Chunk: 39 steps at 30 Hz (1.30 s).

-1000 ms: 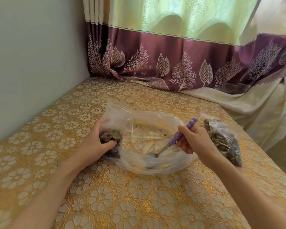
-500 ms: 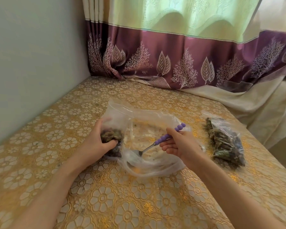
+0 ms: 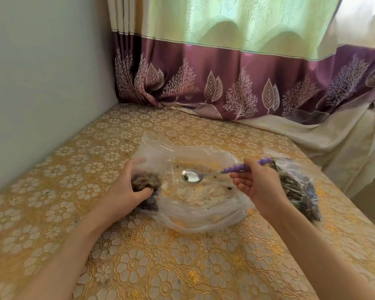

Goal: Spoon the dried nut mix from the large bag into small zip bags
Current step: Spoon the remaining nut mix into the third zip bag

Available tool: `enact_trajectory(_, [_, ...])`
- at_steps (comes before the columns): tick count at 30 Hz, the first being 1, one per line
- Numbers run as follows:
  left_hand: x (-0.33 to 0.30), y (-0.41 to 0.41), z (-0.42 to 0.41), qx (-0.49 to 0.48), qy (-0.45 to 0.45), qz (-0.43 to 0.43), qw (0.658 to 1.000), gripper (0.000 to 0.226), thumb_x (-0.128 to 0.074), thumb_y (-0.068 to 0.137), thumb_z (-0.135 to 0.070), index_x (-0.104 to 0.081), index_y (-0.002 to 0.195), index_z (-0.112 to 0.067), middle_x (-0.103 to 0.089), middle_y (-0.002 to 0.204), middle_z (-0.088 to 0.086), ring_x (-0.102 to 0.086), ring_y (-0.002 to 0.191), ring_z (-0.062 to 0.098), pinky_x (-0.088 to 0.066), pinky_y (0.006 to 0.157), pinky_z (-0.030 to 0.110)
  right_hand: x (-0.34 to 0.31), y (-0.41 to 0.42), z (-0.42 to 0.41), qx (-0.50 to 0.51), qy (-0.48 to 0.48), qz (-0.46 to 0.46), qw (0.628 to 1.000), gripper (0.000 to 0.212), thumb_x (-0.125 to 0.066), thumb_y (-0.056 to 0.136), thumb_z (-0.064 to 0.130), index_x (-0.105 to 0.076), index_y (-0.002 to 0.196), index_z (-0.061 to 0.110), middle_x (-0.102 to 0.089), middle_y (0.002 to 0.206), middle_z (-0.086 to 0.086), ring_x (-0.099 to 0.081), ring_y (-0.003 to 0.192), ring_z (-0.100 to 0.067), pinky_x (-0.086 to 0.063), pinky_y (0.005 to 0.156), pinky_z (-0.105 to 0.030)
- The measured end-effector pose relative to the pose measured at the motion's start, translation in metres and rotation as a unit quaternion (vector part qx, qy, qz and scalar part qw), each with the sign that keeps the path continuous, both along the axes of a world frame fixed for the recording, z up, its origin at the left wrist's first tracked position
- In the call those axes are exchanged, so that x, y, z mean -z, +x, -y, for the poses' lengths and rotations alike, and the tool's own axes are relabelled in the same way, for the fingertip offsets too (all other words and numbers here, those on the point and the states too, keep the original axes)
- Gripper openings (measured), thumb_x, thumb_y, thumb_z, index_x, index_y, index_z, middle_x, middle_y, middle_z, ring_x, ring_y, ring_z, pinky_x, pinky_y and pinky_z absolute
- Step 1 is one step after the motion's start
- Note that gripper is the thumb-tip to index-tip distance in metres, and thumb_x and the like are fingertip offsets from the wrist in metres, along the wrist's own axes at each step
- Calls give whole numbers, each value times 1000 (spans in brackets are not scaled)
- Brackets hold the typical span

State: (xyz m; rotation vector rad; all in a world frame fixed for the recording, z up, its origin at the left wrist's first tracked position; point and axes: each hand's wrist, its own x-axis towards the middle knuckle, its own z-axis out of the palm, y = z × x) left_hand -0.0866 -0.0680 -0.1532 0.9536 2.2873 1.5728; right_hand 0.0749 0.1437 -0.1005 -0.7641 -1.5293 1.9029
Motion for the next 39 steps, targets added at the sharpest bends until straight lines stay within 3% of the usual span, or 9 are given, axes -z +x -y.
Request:
enact_trajectory(4, [0,1,0,1,-9,-8,1000,63,-68,82,-11,-35,123,-46,-46,103,-27,-48,93,-7,-45,82,30,-32,-9,0,5,58,-81,995,37,-45,99,16,-64,72,-1,-70,65,-12,-58,46,-11,-47,42,-16])
enact_trajectory(8, [-1,2,0,2,-10,-10,1000,63,-68,83,-11,-35,124,-45,-46,102,-26,-49,92,-5,-43,73,20,-63,-26,15,-21,130,-146,980,38,-44,100,19,-65,72,3,-72,73,-12,-61,51,-12,-49,46,-17])
enact_trajectory(15, [-2,4,1,-2,15,5,1000,63,-74,78,-21,-36,125,-40,-52,109,-21,-51,98,-5,-41,76,17,-54,-37,40,-132,328,-140,925,21,-47,95,1,-65,83,4,-72,78,-15,-63,58,-21,-54,53,-25])
enact_trajectory(21, [-5,7,-1,-29,55,-1,998,54,-70,74,-38,-42,120,-41,-57,106,-16,-54,100,0,-42,77,17,-60,-32,14,-57,195,-178,963,30,-45,97,14,-65,78,2,-72,77,-16,-57,50,-14,-48,46,-22])
enact_trajectory(24, [-12,9,1,-53,115,8,992,46,-67,70,-45,-47,112,-48,-58,104,-14,-57,96,4,-49,76,25,-60,-30,-10,5,107,-126,986,49,-41,98,23,-64,57,12,-70,65,-8,-47,41,-9,-40,42,-19])
enact_trajectory(26, [-18,6,5,-85,159,12,983,41,-65,66,-50,-47,102,-53,-57,102,-17,-57,90,1,-47,67,19,-56,-27,-25,55,84,-65,993,59,-41,97,25,-60,42,13,-63,51,-2,-43,40,-9,-38,40,-16])
enact_trajectory(30, [-12,-13,15,-167,186,3,968,40,-71,74,-39,-50,109,-40,-53,99,-22,-52,92,-5,-41,69,18,-45,-21,-52,111,18,37,993,33,-50,96,26,-49,70,8,-52,59,-5,-53,35,-10,-50,37,-22])
enact_trajectory(34, [0,-28,21,-207,126,-34,970,42,-71,81,-25,-47,115,-27,-52,94,-18,-52,86,-2,-35,66,12,-30,-15,-66,46,58,183,980,37,-49,98,33,-42,68,12,-41,52,-1,-30,25,-5,-23,28,-11])
enact_trajectory(39, [1,-36,31,-293,105,-54,949,51,-71,80,-32,-48,122,-18,-57,104,-3,-52,89,13,-35,62,15,-18,-7,-61,-51,195,334,921,35,-59,87,51,-48,78,19,-41,46,4,-22,32,-5,-20,31,-13])
